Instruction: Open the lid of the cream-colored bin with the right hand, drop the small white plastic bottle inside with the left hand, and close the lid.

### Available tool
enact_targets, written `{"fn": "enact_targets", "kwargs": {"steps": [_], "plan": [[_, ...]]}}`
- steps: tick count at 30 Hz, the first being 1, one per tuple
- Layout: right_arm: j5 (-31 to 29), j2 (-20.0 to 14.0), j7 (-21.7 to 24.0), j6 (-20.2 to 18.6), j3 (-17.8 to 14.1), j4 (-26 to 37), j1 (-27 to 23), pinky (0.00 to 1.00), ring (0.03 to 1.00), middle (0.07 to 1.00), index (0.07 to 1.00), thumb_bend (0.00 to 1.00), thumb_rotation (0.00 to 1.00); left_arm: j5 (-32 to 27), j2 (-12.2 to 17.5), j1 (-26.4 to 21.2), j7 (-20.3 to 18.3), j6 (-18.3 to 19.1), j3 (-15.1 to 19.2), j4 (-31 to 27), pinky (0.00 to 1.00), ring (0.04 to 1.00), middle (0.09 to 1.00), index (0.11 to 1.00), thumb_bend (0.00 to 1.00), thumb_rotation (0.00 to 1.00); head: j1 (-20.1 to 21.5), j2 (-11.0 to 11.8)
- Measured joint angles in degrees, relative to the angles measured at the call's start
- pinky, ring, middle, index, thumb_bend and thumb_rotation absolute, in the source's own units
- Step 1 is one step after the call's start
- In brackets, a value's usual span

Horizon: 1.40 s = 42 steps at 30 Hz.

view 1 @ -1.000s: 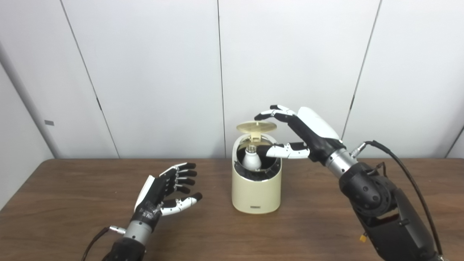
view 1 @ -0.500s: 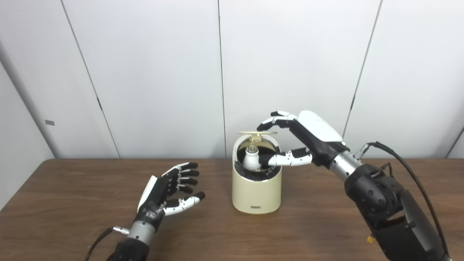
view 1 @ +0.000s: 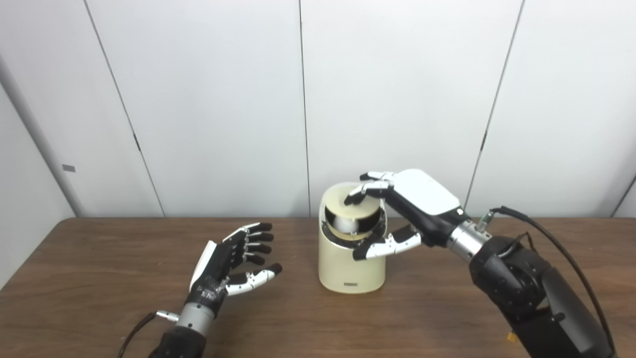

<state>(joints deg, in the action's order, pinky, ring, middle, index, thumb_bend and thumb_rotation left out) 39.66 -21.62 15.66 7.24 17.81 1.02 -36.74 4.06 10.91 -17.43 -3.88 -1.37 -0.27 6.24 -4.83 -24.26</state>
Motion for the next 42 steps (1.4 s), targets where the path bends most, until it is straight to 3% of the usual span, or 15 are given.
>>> {"fn": "enact_targets", "kwargs": {"steps": [9,16,36,42], "plan": [[2.7,-0.7,-0.2,3.5,0.8,-0.4,0.8,0.92,0.878,0.71,0.698,0.65,0.59,1.4,-1.2,0.0,1.6,0.3,0.7,-0.3,0.61,0.699,0.758,0.777,0.59,0.0,-0.3,-0.5],[3.8,-0.9,-1.4,5.5,0.9,-1.5,1.1,0.9,0.875,0.709,0.702,0.65,0.61,1.7,-1.2,0.0,1.6,0.3,1.0,-0.3,0.61,0.702,0.76,0.781,0.6,0.0,-0.4,-0.9],[5.8,-1.5,-1.3,6.5,1.7,-0.6,2.0,0.92,0.887,0.712,0.718,0.67,0.61,1.7,-1.3,0.0,1.6,0.6,1.9,-0.9,0.59,0.687,0.749,0.783,0.62,0.0,-0.4,-2.2],[7.0,-1.7,1.8,5.0,2.7,0.8,1.5,0.93,0.894,0.721,0.724,0.68,0.62,1.8,-1.3,0.0,1.6,0.9,1.9,-1.2,0.59,0.687,0.749,0.783,0.62,0.0,-0.6,-2.6]]}}
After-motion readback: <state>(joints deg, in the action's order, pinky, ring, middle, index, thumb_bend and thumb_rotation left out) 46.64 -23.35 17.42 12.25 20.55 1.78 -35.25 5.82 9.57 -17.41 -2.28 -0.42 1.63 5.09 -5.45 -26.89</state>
